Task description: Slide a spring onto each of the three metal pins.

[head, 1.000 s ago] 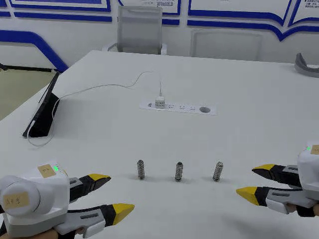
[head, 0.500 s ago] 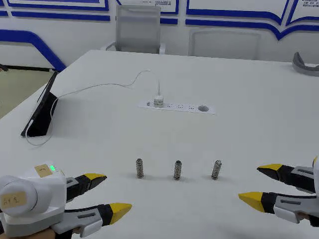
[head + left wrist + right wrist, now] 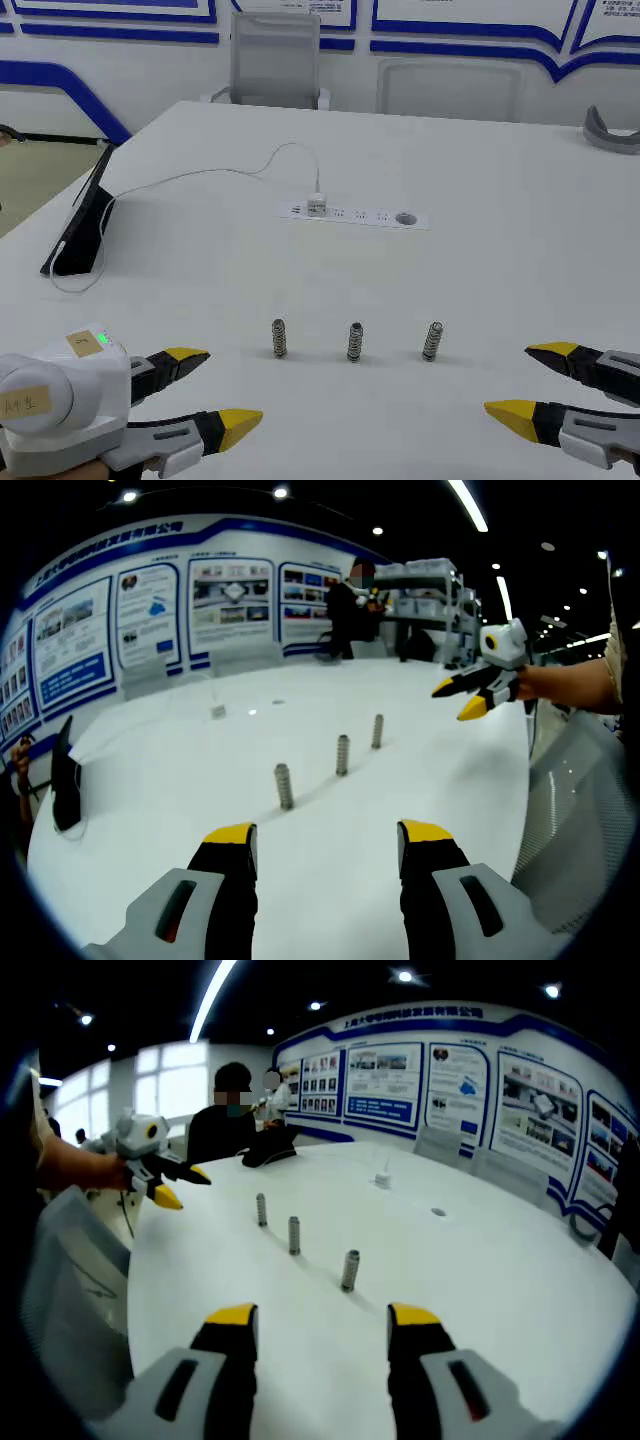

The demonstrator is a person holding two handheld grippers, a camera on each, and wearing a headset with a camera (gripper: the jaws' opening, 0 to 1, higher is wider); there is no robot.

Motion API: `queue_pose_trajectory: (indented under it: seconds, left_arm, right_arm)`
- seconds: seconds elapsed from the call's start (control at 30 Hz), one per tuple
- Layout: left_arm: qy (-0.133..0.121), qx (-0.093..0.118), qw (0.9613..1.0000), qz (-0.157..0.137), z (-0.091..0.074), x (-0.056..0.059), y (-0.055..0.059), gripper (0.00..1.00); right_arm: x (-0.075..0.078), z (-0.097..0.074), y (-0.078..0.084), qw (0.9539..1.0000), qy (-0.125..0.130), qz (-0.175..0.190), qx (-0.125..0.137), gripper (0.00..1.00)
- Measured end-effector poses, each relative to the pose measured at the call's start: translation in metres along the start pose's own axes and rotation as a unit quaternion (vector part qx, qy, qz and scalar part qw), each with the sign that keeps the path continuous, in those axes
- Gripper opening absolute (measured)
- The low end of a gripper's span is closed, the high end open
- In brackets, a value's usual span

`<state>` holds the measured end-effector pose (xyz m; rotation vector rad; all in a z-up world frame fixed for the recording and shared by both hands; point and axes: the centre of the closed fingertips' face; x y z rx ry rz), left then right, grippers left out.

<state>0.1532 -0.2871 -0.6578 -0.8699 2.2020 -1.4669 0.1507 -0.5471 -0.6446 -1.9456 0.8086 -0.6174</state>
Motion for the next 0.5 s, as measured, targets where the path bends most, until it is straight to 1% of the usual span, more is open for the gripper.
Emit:
queue_pose_trajectory:
  seconds: [0.5]
  left_arm:
    - [-0.004,0.001,1.0000,-0.003,-0.0029,-0.0029,0.0016,0.59]
  right_arm:
    - [-0.0039,0.0028,-0.0076,0.9999,-0.005,-0.004,0.011,0.56]
Point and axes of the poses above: the centre of the closed fingertips' face, and the gripper's own axes: z roughly forward along the fingers, x roughly to its right, y roughly out of its underside, and after that the axes turned 3 degrees about y, right-handed
